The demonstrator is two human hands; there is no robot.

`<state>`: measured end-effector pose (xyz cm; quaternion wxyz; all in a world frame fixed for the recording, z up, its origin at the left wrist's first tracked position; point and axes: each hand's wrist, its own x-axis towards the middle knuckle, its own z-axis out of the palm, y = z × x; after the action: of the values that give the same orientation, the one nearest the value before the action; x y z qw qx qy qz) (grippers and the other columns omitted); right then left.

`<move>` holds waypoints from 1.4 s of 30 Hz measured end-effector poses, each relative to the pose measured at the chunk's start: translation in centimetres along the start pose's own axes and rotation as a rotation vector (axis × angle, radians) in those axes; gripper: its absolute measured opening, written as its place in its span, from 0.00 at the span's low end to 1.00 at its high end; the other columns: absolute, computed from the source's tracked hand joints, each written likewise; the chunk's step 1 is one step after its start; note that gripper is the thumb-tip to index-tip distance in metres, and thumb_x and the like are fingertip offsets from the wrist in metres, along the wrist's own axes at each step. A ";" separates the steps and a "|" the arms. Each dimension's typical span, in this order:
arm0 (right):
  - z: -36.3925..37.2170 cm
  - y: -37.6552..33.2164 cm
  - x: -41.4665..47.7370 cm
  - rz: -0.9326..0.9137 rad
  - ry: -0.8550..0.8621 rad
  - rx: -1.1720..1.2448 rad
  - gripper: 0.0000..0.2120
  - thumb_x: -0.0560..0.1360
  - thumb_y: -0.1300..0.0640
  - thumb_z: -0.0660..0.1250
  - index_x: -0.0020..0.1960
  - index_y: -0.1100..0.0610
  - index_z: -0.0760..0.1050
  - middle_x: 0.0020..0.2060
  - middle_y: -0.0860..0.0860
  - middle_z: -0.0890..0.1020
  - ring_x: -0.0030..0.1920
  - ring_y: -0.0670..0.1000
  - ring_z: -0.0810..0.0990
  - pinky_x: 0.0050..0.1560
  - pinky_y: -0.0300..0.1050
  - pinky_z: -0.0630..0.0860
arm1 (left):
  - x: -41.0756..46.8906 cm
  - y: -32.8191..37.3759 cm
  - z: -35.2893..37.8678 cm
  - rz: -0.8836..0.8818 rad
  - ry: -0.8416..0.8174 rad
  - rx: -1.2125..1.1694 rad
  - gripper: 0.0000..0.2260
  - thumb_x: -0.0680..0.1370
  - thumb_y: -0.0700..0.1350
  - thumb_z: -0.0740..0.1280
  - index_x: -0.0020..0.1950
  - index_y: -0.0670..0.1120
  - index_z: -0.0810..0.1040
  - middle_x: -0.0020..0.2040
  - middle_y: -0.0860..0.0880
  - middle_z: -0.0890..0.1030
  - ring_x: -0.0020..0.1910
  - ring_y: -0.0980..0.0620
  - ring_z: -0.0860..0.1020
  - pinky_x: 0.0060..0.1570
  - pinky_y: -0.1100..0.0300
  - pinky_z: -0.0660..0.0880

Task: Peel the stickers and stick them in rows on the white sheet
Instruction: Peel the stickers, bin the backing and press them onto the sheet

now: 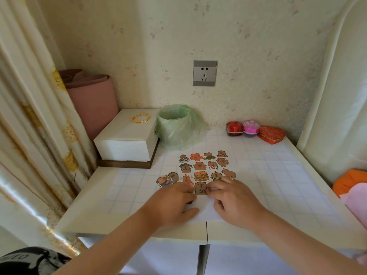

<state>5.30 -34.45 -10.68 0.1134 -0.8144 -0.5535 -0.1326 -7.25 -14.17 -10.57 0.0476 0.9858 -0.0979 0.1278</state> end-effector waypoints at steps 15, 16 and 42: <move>-0.7 -0.1 0.9 -0.003 -0.072 0.028 0.08 0.69 0.53 0.58 0.45 0.52 0.73 0.43 0.45 0.77 0.45 0.50 0.72 0.42 0.45 0.75 | 2.1 1.1 0.2 -0.138 -0.033 0.038 0.17 0.78 0.54 0.57 0.60 0.47 0.76 0.54 0.50 0.80 0.56 0.49 0.73 0.58 0.56 0.70; -0.8 -0.2 0.9 -0.003 -0.076 0.031 0.09 0.69 0.53 0.58 0.47 0.52 0.74 0.44 0.45 0.77 0.46 0.50 0.72 0.43 0.45 0.75 | 2.2 1.2 0.1 -0.135 -0.025 0.042 0.16 0.78 0.53 0.56 0.57 0.47 0.77 0.51 0.50 0.79 0.53 0.49 0.74 0.55 0.56 0.69; -2.5 -2.2 4.3 0.099 -0.319 0.039 0.14 0.71 0.55 0.61 0.54 0.45 0.79 0.47 0.43 0.76 0.50 0.51 0.78 0.51 0.48 0.71 | 0.7 0.6 -1.1 -0.152 -0.047 -0.119 0.14 0.80 0.48 0.60 0.49 0.46 0.84 0.53 0.51 0.79 0.49 0.50 0.77 0.39 0.58 0.71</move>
<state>4.52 -30.77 -6.76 0.0465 -0.8490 -0.5261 0.0149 -6.99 -14.79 -9.33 0.1133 0.9885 -0.0315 0.0945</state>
